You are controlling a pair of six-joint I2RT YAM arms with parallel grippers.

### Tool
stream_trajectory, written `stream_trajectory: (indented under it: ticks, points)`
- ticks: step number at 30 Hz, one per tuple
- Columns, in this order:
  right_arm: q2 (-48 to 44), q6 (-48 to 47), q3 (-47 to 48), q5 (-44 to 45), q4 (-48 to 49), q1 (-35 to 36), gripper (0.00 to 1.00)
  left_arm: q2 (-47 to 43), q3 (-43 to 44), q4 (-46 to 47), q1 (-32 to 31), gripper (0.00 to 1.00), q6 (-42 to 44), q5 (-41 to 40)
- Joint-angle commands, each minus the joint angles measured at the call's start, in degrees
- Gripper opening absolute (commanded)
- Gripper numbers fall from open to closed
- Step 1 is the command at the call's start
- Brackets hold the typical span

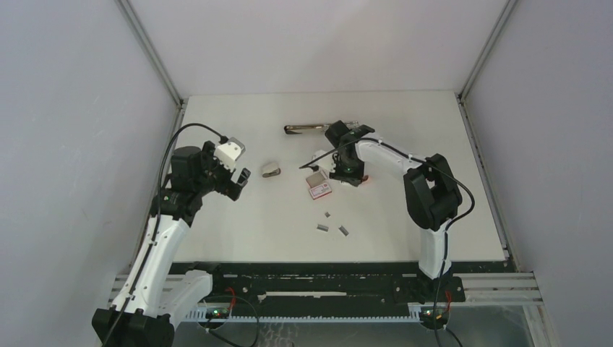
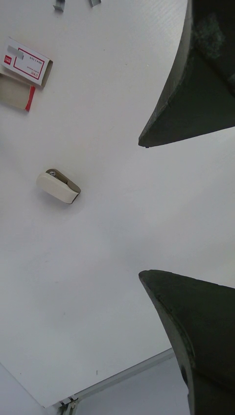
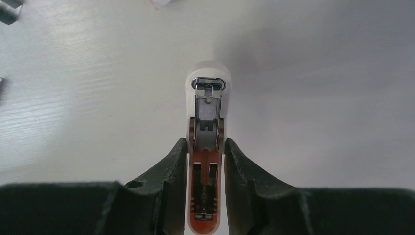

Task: Unload the staples from the stapler
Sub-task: Pick up the stapler from the center of the board, then place the stapler at the center of the board.

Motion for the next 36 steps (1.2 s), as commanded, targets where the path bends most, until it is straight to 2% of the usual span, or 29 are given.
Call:
stream_trajectory:
  ticks: [1,19,24,36]
  points:
    - [0.9,-7.2,6.0,1.3,-0.4,-0.8,0.20,-0.9,-1.6,1.8,0.4,1.00,-0.5,0.6]
    - [14.9,-21.4,24.5,7.8,3.3,-6.7,0.21,-1.6,-2.4,1.2,0.4,1.00,1.2,3.5]
    - [18.0,-24.9,26.6,8.3,6.9,-8.9,0.23,-1.7,-2.4,0.9,0.4,1.00,1.7,4.1]
    - [22.0,-28.1,30.3,7.1,7.9,-11.7,0.27,-0.5,-2.5,0.6,0.4,1.00,2.4,4.0]
